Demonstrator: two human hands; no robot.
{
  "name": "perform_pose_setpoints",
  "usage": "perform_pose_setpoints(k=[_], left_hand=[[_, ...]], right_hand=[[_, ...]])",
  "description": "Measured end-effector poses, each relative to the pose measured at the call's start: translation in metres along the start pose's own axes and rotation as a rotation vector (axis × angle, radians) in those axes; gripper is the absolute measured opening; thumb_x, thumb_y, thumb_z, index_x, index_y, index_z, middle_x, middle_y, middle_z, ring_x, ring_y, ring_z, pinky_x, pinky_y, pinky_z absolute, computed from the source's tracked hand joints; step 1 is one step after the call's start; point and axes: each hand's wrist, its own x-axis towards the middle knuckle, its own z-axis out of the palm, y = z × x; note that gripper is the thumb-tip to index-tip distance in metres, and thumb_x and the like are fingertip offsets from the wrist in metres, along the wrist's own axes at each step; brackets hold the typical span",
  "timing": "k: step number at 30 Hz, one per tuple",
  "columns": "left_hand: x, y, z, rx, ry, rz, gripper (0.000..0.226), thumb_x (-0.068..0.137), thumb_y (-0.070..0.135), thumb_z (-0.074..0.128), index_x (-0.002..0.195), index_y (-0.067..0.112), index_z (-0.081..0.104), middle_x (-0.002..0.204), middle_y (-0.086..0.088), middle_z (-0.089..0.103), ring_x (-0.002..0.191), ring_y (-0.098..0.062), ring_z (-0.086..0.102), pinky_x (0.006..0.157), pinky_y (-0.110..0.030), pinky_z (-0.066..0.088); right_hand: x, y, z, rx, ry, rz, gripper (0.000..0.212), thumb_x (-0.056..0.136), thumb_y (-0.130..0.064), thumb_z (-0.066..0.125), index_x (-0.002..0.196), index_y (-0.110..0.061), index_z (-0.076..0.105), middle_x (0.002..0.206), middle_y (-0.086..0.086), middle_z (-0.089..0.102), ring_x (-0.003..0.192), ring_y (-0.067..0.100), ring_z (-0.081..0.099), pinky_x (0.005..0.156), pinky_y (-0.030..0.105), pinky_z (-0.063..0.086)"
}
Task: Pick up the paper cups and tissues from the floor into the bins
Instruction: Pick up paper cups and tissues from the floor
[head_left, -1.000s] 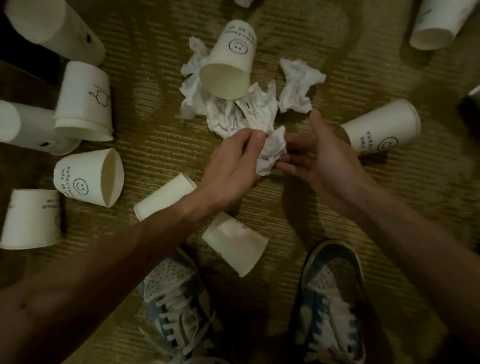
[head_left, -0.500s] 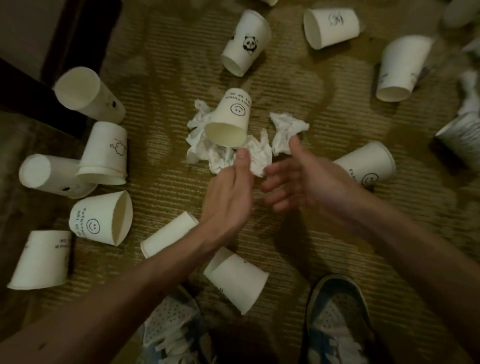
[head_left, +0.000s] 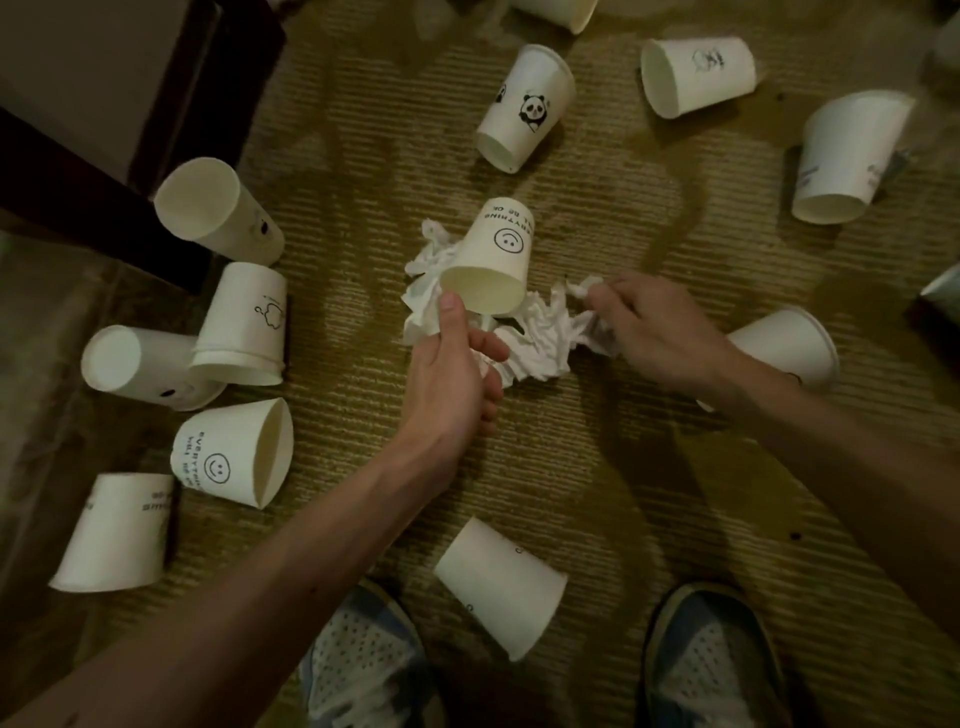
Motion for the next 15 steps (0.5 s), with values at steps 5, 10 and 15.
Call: perform_pose_setpoints(k=[5, 10, 15], left_hand=[[-0.002, -0.004, 0.005, -0.042, -0.026, 0.021, 0.067, 0.102, 0.058, 0.020, 0.090, 0.011, 0.066, 0.060, 0.000, 0.061, 0.053, -0.011, 0.057, 0.049, -0.022, 0.050], [-0.012, -0.004, 0.011, -0.111, -0.003, 0.079, 0.059, 0.103, 0.055, 0.022, 0.097, 0.016, 0.066, 0.076, 0.000, 0.067, 0.066, -0.010, 0.064, 0.059, -0.023, 0.053], [-0.022, 0.006, 0.017, -0.179, -0.105, 0.077, 0.058, 0.098, 0.064, 0.021, 0.116, 0.026, 0.061, 0.108, -0.004, 0.073, 0.102, -0.020, 0.070, 0.086, -0.042, 0.054]], right_hand=[[-0.014, 0.007, -0.002, 0.445, 0.056, 0.256, 0.039, 0.102, -0.038, 0.043, 0.084, -0.020, 0.073, 0.083, -0.003, 0.072, 0.073, 0.009, 0.067, 0.071, 0.025, 0.052], [-0.034, -0.007, -0.014, 0.811, 0.078, 0.282, 0.045, 0.101, -0.035, 0.049, 0.073, -0.013, 0.077, 0.076, -0.003, 0.075, 0.071, 0.007, 0.071, 0.067, 0.021, 0.057], [-0.058, -0.040, 0.004, 1.006, -0.274, 0.233, 0.057, 0.099, -0.048, 0.039, 0.087, -0.010, 0.079, 0.095, 0.001, 0.077, 0.091, 0.013, 0.073, 0.072, 0.020, 0.056]])
